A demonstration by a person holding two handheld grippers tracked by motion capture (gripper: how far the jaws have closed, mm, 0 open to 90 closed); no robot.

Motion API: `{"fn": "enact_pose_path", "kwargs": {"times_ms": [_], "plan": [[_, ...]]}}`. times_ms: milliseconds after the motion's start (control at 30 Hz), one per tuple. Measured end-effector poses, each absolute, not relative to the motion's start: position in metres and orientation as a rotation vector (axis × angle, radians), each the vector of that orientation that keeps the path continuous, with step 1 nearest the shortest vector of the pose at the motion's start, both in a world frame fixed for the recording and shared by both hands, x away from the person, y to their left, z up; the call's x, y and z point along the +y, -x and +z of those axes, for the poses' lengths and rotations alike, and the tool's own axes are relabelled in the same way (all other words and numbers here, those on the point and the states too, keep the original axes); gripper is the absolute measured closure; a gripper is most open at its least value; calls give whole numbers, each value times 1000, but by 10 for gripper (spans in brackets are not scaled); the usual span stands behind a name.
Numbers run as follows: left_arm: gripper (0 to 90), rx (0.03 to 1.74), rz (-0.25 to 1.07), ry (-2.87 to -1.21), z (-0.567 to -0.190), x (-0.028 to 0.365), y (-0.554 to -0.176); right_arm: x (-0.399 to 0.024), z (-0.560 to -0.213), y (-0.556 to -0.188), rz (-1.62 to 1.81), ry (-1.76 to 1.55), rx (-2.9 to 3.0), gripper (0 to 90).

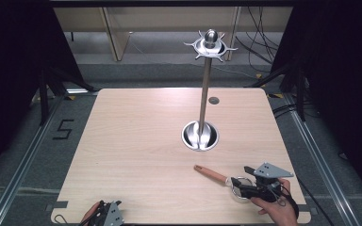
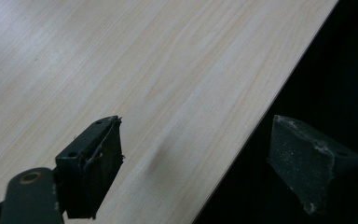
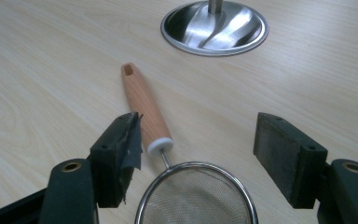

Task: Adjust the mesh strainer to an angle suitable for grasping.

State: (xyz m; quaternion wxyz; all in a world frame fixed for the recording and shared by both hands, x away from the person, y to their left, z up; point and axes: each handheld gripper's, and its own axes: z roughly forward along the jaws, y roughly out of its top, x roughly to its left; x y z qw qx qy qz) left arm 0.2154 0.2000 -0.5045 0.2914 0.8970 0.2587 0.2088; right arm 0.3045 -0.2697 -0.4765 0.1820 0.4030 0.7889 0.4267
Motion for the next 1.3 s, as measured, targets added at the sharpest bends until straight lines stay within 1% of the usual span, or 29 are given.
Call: {"fn": "enact_pose_path", "kwargs": {"times_ms": [500,933,967,1000,1167,1200,1300], "plan": [[169,692,556,-2380,-505,200,-216,-265,-476,-306,1175,-1144,2273,328],[168,697,550,-2394,-505,200,-217,-249,-473,-313,1076,-1005,2366,332],[168,698,552,-2392,-506,201,-217,-246,-471,-312,1070,-1042,2387,332],[168,697,552,-2393,-506,201,-217,-247,-471,-315,1058,-995,2384,332],[168,698,553,-2393,-506,201,-217,-244,-467,-321,1022,-964,2422,344],[168,697,553,-2392,-505,201,-217,-240,-465,-324,1009,-959,2435,373],[168,703,561,-2395,-506,201,-217,-235,-463,-329,978,-952,2489,384]]}}
